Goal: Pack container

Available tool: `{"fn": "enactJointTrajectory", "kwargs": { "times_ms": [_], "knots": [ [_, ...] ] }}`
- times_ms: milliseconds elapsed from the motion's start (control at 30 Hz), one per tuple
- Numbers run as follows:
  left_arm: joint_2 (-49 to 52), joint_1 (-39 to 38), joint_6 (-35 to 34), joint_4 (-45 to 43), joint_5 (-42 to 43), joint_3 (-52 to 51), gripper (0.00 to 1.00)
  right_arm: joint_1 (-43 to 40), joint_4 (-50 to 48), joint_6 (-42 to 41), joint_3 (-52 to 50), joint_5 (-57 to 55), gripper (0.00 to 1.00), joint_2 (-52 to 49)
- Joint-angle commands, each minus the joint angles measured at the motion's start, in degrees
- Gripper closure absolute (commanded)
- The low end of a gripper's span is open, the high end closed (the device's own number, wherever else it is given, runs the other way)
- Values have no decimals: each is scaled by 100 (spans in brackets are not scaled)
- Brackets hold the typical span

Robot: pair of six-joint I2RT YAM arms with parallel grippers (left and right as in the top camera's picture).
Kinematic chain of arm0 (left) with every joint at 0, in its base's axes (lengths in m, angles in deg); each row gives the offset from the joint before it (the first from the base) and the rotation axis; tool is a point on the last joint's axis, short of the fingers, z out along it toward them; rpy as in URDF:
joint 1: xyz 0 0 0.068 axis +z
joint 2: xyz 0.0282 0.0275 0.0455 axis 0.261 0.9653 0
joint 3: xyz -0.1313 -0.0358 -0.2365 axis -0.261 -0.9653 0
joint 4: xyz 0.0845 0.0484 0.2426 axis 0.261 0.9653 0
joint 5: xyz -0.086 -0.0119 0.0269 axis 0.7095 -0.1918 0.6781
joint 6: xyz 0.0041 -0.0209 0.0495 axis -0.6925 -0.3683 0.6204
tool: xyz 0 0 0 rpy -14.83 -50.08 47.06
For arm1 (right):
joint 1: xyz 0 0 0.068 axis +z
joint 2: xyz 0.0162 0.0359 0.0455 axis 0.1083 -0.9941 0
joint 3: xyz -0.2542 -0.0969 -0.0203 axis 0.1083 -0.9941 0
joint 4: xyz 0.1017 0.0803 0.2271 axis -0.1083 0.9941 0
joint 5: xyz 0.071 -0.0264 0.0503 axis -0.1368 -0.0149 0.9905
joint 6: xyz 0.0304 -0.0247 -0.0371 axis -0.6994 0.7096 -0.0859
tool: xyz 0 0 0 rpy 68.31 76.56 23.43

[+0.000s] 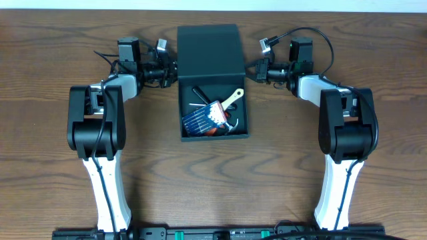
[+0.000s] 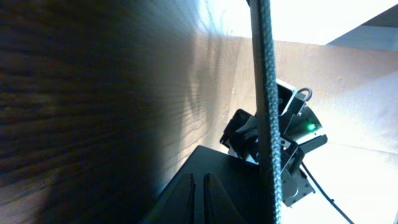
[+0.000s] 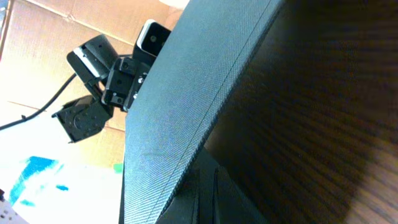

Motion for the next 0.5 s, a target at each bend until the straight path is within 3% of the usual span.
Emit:
{"fn": "enactJointTrajectory", "kwargs": {
  "times_ms": [0, 467],
  "knots": [
    [-4, -35, -7, -138, 243, 210, 94, 127, -120, 179, 4, 334, 99, -59],
    [-4, -35, 59, -527, 236, 210, 95, 85, -149, 455, 4, 173, 99, -59]
  ]
}}
